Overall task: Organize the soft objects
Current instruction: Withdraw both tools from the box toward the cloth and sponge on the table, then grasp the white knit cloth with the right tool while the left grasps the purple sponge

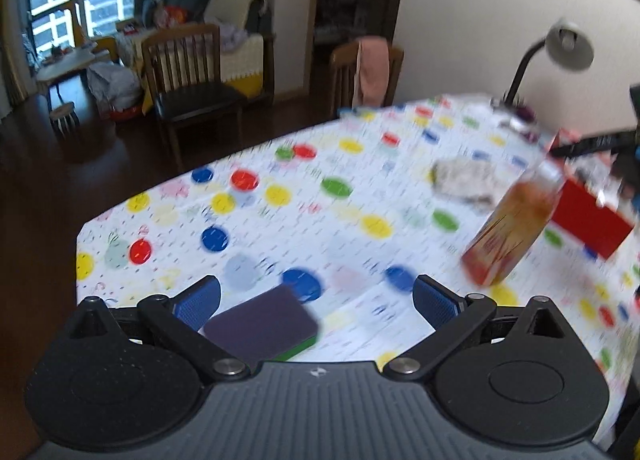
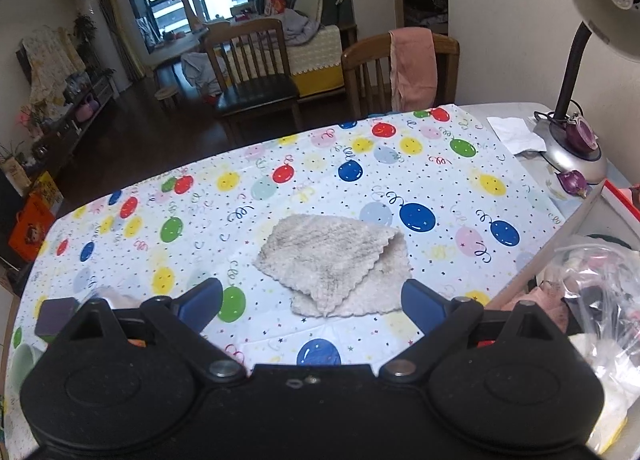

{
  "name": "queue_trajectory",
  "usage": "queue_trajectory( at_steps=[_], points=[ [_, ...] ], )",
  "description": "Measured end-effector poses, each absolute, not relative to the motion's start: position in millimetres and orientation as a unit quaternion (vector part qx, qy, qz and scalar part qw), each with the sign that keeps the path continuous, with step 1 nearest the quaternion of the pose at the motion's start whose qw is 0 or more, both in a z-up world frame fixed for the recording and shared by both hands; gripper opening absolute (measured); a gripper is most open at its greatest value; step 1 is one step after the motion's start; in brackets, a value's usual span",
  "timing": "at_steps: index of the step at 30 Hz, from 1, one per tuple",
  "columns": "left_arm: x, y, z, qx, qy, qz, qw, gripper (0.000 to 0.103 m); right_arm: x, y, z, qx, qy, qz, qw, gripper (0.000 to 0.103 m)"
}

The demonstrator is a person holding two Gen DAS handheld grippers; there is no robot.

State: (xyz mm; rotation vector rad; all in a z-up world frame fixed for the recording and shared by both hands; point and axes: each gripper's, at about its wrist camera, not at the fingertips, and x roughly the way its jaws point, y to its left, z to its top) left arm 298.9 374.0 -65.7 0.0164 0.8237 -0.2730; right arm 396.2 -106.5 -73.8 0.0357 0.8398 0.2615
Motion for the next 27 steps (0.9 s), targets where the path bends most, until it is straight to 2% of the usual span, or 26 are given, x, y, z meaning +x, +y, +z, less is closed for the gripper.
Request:
queue_trajectory(
  at_steps=[3, 9, 27],
  points=[
    [315.1, 387.7, -82.2, 0.024, 0.425, -0.146, 0.893, 0.103, 407.1, -101.2, -80.5, 0.015, 0.413, 0.116, 0.903, 0.096],
    [354.2, 418.4, -115.8, -0.019, 0.499, -0.223, 0.837, 0.103, 423.4, -89.9, -95.6, 0.018, 0.434, 0.100, 0.895, 0.096],
    [389.3, 416.1, -180.2, 0.150, 0.545, -0.295, 0.770, 0.103, 442.6, -78.3, -130.8, 0.001, 0.475, 0.056, 0.878, 0.096]
  ],
)
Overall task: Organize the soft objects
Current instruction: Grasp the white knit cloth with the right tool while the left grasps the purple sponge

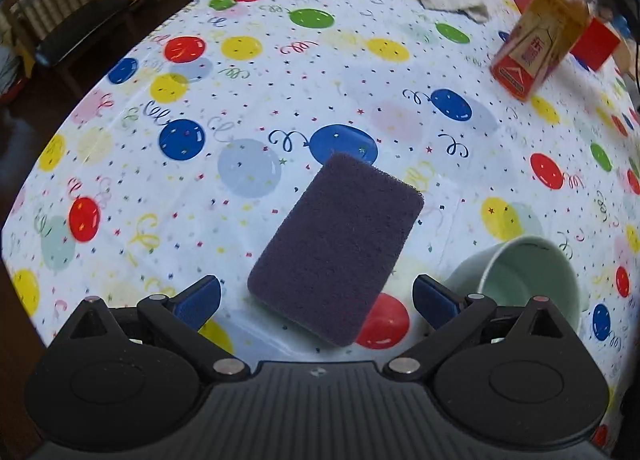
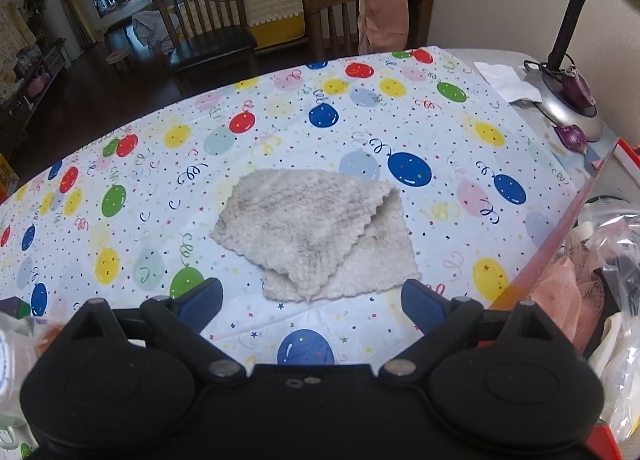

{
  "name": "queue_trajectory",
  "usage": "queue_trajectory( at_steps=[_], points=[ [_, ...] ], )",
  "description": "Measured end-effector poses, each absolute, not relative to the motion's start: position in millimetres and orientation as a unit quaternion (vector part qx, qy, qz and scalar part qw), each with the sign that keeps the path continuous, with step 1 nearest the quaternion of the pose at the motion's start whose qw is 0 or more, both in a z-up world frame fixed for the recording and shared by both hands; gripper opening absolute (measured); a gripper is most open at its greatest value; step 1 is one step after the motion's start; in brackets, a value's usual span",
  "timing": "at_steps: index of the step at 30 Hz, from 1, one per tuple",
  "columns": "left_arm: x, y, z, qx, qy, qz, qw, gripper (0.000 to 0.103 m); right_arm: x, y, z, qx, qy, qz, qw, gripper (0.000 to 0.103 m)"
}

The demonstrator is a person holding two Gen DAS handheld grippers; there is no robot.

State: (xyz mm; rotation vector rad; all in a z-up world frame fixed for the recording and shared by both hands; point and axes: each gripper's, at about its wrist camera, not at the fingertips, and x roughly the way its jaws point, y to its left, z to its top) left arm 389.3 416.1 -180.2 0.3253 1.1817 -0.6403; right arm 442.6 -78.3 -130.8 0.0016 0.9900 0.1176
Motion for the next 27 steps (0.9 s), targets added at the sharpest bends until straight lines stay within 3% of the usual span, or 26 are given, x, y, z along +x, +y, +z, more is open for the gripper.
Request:
queue_trajectory(
  at_steps=[27],
  points=[
    [424.6, 383.3, -209.0, 0.120, 0.527, -0.288, 0.791, 0.101, 528.7, -63.1, -215.0, 0.017, 0.517, -0.036, 0.855, 0.099]
  ],
)
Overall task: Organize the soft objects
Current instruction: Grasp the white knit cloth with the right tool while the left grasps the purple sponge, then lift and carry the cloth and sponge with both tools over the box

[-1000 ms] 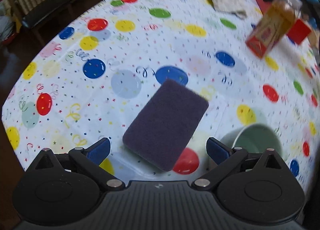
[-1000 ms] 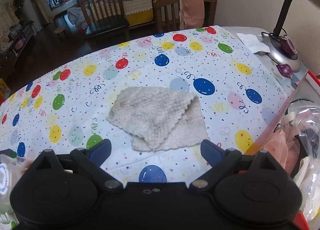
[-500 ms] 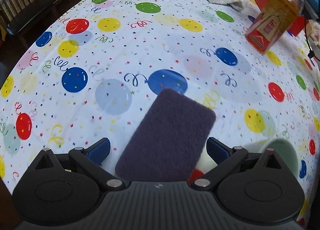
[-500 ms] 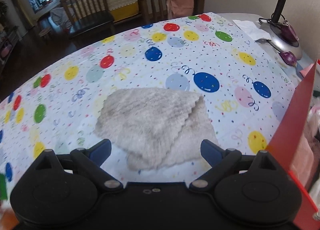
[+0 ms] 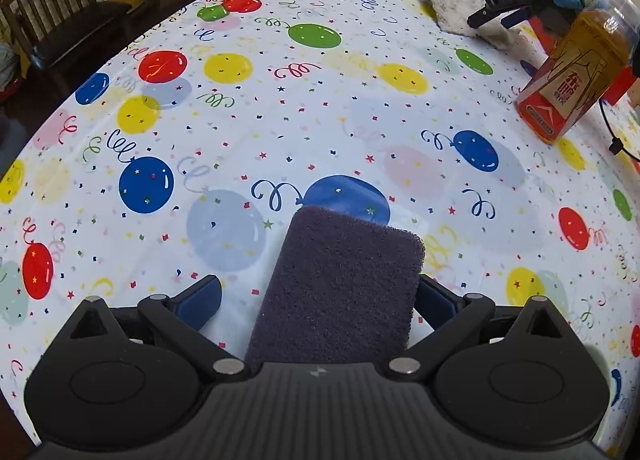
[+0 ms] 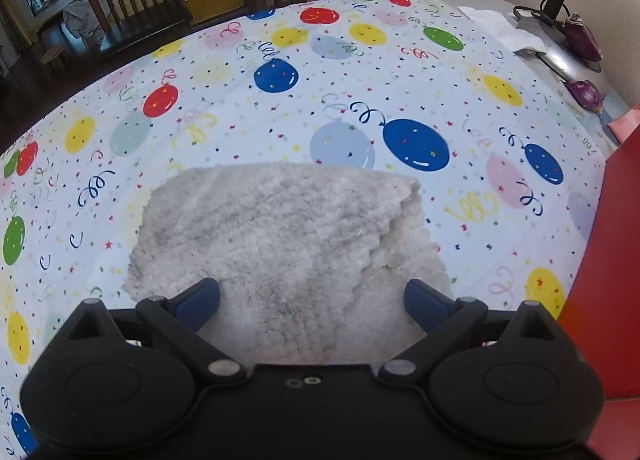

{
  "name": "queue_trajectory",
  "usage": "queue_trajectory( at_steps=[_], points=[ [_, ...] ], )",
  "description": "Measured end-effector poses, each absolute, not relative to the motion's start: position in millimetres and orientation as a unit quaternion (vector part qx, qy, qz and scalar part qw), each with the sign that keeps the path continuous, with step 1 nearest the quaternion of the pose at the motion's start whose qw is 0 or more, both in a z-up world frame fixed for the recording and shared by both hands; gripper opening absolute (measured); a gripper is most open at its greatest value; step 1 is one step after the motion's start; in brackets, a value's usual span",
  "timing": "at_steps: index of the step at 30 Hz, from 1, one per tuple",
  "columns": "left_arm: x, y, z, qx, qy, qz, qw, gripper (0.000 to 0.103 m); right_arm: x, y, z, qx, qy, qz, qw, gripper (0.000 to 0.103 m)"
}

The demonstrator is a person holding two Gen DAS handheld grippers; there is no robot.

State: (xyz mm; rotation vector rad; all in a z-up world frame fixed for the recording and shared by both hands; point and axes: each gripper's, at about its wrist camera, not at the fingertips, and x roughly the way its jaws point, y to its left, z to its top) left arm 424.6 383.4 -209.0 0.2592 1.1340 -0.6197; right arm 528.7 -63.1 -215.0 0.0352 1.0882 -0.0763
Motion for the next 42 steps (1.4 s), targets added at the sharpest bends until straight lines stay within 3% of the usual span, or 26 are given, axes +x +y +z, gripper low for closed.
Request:
queue_trajectory(
  at_steps=[3, 5, 9, 12, 14, 17, 24, 42],
  points=[
    [423.1, 381.2, -207.1, 0.125, 0.520, -0.282, 0.797, 0.091, 527.7, -60.4, -218.1, 0.016, 0.514, -0.037, 0.857, 0.096],
    [422.8, 380.3, -204.1, 0.124, 0.516, -0.281, 0.800, 0.073, 526.9, -58.1, -218.0, 0.013, 0.511, -0.038, 0.859, 0.090],
    [423.6, 378.1, -202.6, 0.119, 0.519, -0.272, 0.802, 0.071, 524.0, -53.6, -215.0, 0.008, 0.508, -0.033, 0.861, 0.074],
    [423.9, 377.5, -203.4, 0.115, 0.519, -0.265, 0.805, 0.071, 521.9, -48.4, -211.8, 0.003, 0.506, -0.022, 0.862, 0.049],
    [424.5, 379.1, -203.3, 0.107, 0.520, -0.257, 0.808, 0.071, 519.9, -44.7, -209.2, 0.000, 0.502, -0.013, 0.865, 0.020],
    [425.7, 381.9, -203.1, 0.097, 0.523, -0.240, 0.812, 0.071, 517.0, -39.4, -205.7, -0.012, 0.498, -0.005, 0.867, 0.014],
    [427.4, 395.2, -184.7, 0.074, 0.515, -0.188, 0.833, 0.070, 501.7, -44.4, -187.4, -0.022, 0.473, -0.005, 0.881, 0.014],
    [391.0, 379.6, -53.6, -0.001, 0.427, -0.130, 0.895, 0.070, 423.3, -91.4, -71.0, 0.021, 0.399, 0.034, 0.916, 0.014]
  ],
)
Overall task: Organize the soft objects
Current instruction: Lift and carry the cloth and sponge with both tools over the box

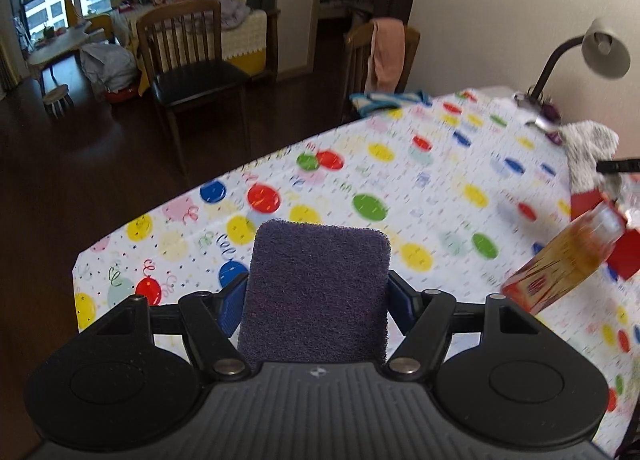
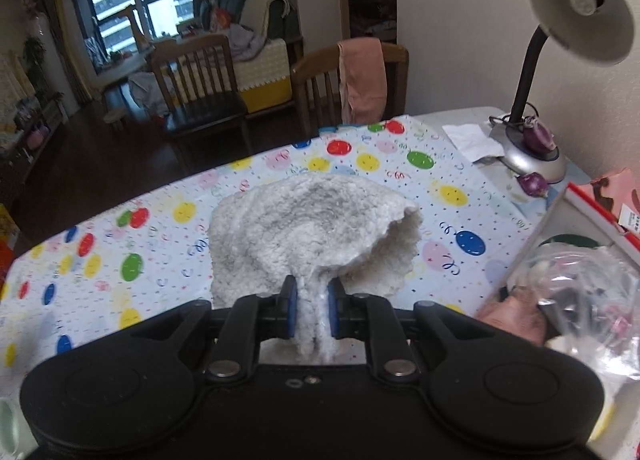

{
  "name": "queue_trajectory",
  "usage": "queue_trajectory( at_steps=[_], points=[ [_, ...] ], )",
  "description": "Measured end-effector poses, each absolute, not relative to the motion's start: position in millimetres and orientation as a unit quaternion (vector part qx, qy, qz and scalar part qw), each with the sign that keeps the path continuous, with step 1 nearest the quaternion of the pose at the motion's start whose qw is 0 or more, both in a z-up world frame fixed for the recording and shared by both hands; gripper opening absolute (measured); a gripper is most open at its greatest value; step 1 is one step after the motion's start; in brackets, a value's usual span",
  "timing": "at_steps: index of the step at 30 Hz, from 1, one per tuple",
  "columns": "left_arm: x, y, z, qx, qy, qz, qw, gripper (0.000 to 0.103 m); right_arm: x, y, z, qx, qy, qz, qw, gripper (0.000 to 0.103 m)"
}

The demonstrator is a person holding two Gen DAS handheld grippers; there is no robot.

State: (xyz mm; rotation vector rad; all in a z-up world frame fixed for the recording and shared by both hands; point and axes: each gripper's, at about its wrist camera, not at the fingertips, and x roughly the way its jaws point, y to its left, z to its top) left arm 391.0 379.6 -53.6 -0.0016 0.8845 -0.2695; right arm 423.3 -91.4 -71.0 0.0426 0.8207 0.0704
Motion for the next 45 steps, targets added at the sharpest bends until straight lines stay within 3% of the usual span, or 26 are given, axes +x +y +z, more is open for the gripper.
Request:
queue_trajectory(
  at_steps=[11, 22, 45],
  points=[
    [335.8, 297.4, 13.9, -0.034, 0.379, -0.144, 0.914, 0.070, 348.7, -127.2, -13.9, 0.039, 0.377, 0.072, 0.923, 0.014],
    [295.6, 175.7, 48.8, -0.045, 0.358, -0.166, 0.918, 0.070, 295.9, -187.0, 11.9, 0.068, 0.368, 0.102, 0.922, 0.014],
    [333.2, -95.4, 24.4, -0.038, 0.372, -0.234, 0.898, 0.071, 308.7, -351.4, 5.9, 0.094, 0.373, 0.099, 0.918, 0.015]
  ],
)
